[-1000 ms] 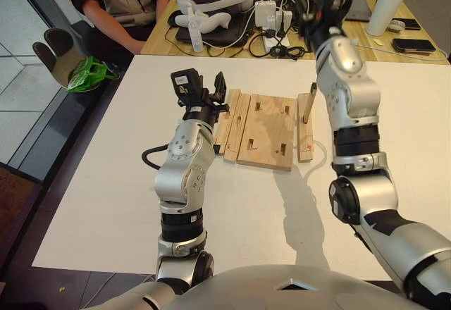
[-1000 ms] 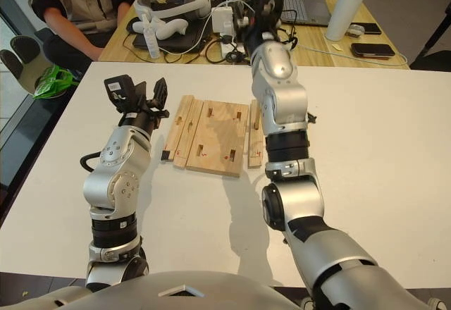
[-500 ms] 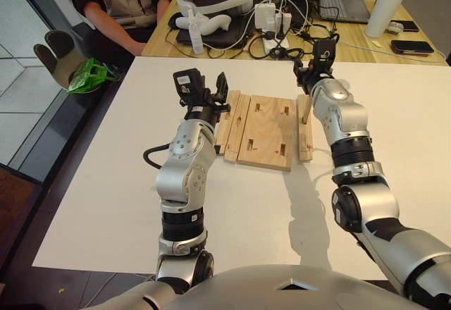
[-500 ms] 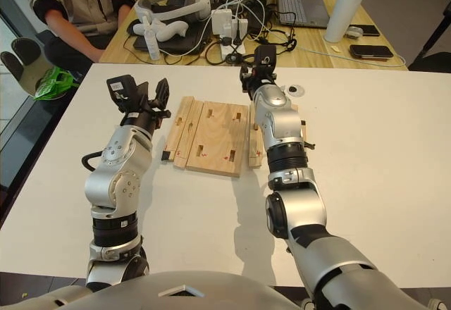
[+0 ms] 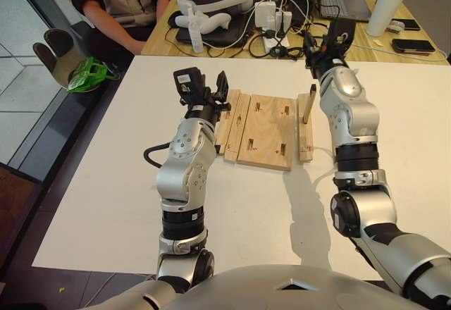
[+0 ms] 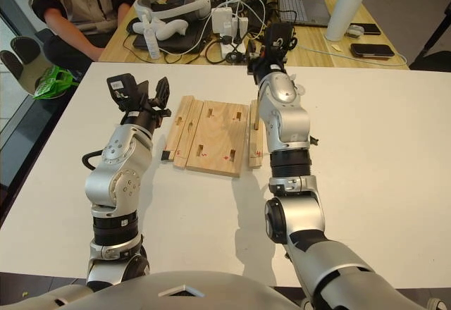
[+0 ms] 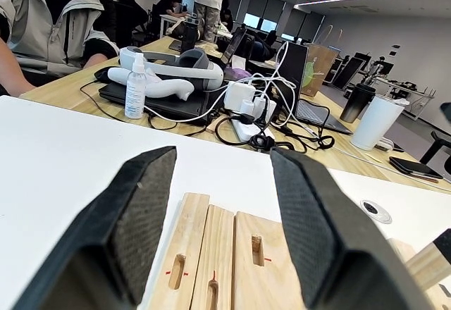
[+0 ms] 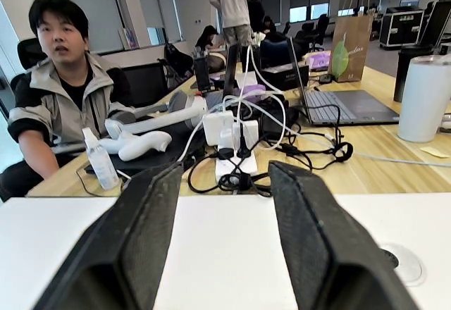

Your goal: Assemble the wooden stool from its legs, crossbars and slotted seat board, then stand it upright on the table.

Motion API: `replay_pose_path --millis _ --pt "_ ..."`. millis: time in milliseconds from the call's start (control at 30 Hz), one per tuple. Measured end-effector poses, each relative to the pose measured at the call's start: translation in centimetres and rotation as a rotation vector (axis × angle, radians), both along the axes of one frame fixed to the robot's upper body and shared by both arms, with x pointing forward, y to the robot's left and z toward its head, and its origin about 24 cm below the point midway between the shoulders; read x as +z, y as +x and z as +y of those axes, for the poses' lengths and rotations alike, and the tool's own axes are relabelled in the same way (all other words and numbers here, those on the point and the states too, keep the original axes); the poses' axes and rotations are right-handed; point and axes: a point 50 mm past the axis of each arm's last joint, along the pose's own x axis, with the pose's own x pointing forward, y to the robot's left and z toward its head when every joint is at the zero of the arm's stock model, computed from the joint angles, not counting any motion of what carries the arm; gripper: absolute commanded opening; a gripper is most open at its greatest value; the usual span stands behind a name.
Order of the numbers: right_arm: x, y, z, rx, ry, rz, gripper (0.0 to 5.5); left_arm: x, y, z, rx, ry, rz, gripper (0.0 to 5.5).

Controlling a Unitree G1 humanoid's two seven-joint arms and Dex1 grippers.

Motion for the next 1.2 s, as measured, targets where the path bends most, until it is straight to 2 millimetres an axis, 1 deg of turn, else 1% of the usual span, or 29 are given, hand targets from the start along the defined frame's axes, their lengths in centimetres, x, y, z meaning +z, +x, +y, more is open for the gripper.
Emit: replay_pose_path --millis 167,200,233,333,400,467,567,667,700,800,867,900,967,1033,1100,1167,1200 --pt "1.0 -0.4 -0.6 -0.058 0.039 -0.041 2.26 0.0 0.0 0.1 0.005 0.003 -0.004 2.47" --pt "1.0 -0.4 -1.0 -0.086 0.042 -0.039 2.26 0.0 0.0 0.1 0.005 0.003 -0.004 2.47" --pt "0.6 -0.5 -1.3 -0.118 0.042 -0.026 2.26 0.0 0.0 0.1 0.005 0.003 -0.004 2.47" --pt "-1.3 -0.8 -3.6 -0.252 0.055 0.060 2.26 0.0 0.0 0.1 0.006 0.004 -0.005 2.47" --pt "-3.2 -1.3 -4.9 -0.322 0.066 0.148 2.26 0.0 0.0 0.1 0.007 0.004 -0.005 2.47" --pt "-4.5 -1.6 -5.2 -0.336 0.067 0.214 2.26 0.0 0.0 0.1 0.006 0.004 -0.005 2.47" --pt "-5.7 -2.0 -4.6 -0.305 0.060 0.283 2.26 0.0 0.0 0.1 0.005 0.004 -0.005 2.47" --pt "-7.0 -2.4 -2.5 -0.213 0.060 0.352 2.26 0.1 0.0 0.1 0.002 0.005 -0.006 2.47" --pt "-7.0 -2.4 -1.9 -0.178 0.057 0.359 2.26 0.1 0.0 0.1 0.002 0.005 -0.006 2.47" --pt "-7.1 -2.8 1.0 -0.026 0.047 0.386 2.26 0.1 0.0 0.1 0.002 0.006 -0.006 2.47" --pt "-6.9 -3.4 3.3 0.123 0.035 0.386 2.26 0.1 0.0 0.1 0.002 0.006 -0.005 2.47" --pt "-6.7 -3.7 4.1 0.178 0.026 0.376 2.26 0.1 0.0 0.1 0.002 0.006 -0.005 2.47" --pt "-6.4 -4.1 4.8 0.247 0.019 0.361 2.26 0.1 0.0 0.1 0.002 0.006 -0.005 2.47" --pt "-6.2 -4.2 5.0 0.270 0.013 0.351 2.26 0.1 0.0 0.1 0.003 0.006 -0.005 2.47" --pt "-6.1 -3.8 4.1 0.238 0.011 0.352 2.26 0.0 0.0 0.1 0.003 0.006 -0.005 2.47" --pt "-5.3 -2.1 2.2 0.131 -0.030 0.345 2.26 0.0 0.0 0.0 0.002 0.006 -0.005 2.47" --pt "-4.5 -1.1 1.1 0.064 -0.054 0.330 2.26 0.0 0.0 0.1 0.004 0.007 -0.003 2.47"
